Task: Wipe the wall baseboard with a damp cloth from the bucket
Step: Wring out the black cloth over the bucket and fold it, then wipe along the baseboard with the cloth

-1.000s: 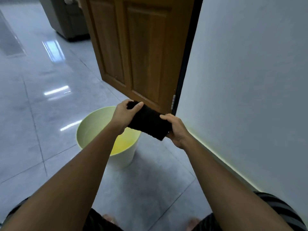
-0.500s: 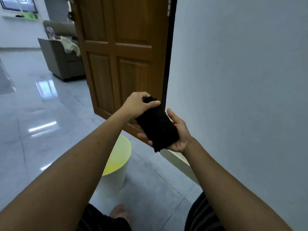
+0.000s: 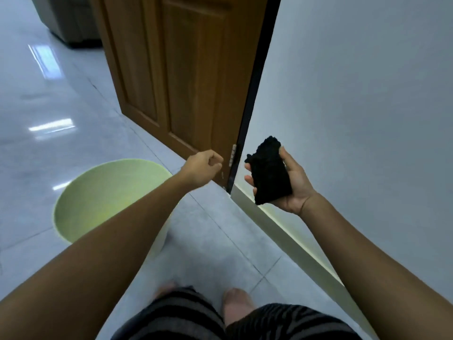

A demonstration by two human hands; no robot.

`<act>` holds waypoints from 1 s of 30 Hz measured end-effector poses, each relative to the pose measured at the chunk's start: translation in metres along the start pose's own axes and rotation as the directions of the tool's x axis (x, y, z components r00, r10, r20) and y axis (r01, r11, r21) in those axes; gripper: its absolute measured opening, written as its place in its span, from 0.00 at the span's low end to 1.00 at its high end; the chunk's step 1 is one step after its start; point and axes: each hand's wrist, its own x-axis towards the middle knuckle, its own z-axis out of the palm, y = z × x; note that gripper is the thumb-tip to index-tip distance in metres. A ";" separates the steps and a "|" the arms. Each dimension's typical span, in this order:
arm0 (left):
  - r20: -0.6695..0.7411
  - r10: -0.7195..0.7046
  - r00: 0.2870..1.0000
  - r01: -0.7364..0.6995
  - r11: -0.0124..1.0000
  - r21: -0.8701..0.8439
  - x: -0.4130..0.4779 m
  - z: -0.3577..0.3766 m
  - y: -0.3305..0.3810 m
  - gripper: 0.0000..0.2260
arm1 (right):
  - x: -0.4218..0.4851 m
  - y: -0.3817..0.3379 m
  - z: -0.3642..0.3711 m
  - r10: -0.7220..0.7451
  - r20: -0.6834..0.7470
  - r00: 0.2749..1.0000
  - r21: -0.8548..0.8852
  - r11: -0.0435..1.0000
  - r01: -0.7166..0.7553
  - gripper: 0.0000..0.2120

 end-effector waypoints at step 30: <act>0.361 -0.154 0.920 -0.132 0.745 0.654 0.078 0.268 -0.256 0.38 | 0.276 0.143 -0.170 0.098 0.173 0.980 0.198 -0.978 0.063 0.25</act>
